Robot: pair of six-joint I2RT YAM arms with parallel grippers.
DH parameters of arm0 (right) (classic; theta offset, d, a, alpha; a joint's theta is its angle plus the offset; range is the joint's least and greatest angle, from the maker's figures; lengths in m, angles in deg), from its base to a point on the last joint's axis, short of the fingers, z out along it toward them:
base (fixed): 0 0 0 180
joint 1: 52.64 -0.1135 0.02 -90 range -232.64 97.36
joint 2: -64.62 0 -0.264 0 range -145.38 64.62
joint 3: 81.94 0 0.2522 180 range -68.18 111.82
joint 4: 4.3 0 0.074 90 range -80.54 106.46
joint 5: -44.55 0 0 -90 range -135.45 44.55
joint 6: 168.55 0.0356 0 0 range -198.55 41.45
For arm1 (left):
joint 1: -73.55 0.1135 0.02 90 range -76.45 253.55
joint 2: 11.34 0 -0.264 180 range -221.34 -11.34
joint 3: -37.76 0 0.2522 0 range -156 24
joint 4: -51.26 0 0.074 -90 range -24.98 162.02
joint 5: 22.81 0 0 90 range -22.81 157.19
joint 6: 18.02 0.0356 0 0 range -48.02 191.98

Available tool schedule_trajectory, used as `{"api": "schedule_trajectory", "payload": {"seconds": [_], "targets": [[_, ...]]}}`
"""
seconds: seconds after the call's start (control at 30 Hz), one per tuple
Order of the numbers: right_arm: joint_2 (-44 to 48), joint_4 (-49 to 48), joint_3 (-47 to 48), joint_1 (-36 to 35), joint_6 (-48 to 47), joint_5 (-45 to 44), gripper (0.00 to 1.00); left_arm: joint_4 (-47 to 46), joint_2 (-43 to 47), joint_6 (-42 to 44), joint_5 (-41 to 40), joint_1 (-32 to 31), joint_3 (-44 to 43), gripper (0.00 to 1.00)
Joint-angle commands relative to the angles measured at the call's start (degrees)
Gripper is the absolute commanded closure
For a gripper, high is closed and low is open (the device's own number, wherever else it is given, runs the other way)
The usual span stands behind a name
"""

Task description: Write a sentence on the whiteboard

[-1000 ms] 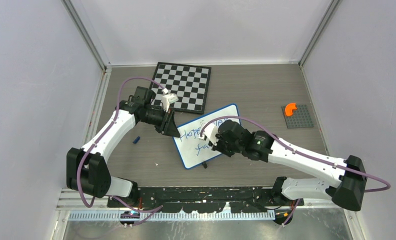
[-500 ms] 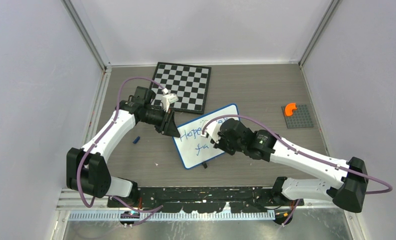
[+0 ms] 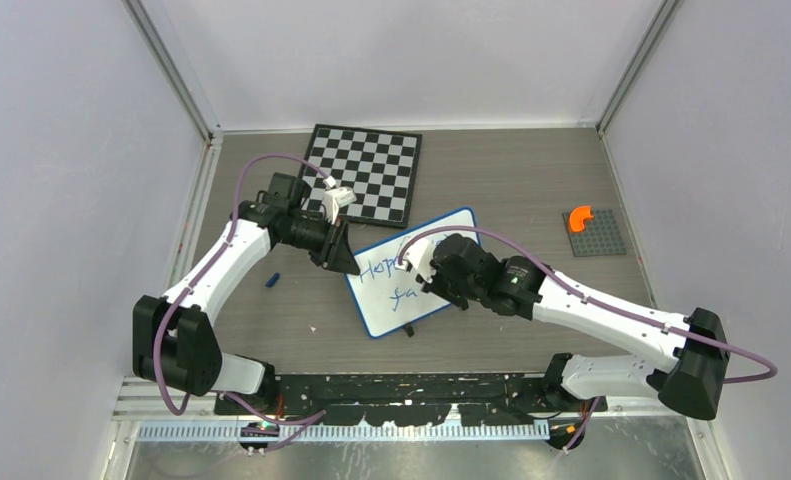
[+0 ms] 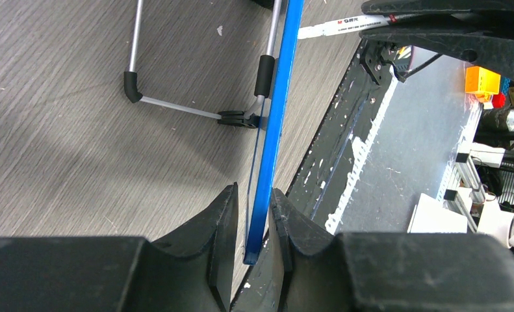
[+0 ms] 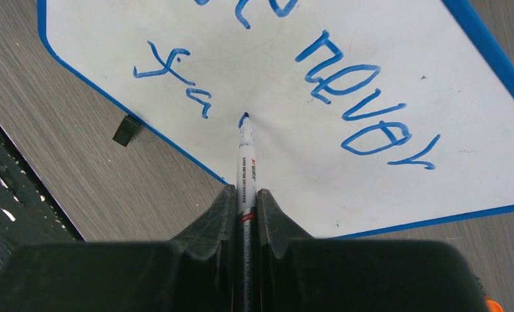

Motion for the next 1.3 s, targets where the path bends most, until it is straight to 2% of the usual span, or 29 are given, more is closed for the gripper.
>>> {"api": "schedule_trajectory", "payload": {"seconds": [0.0,0.47,0.83,1.27], "targets": [[0.18,-2.81,3.13,0.24,0.43,-0.26,1.00,-1.02,0.70,0.46,0.75,-0.25,-0.64,0.75],[-2.51,-2.95,0.86,0.31,0.34,2.19,1.00,-0.56,0.79,0.99,0.41,-0.25,-0.80,0.75],[0.08,-1.07,-1.15,0.26,0.37,1.63,1.00,-0.67,0.45,1.00,0.41,-0.25,-0.70,0.75],[1.03,-1.56,3.76,3.83,0.02,0.37,1.00,-0.74,0.50,0.67,0.21,-0.25,-0.89,0.75]]}}
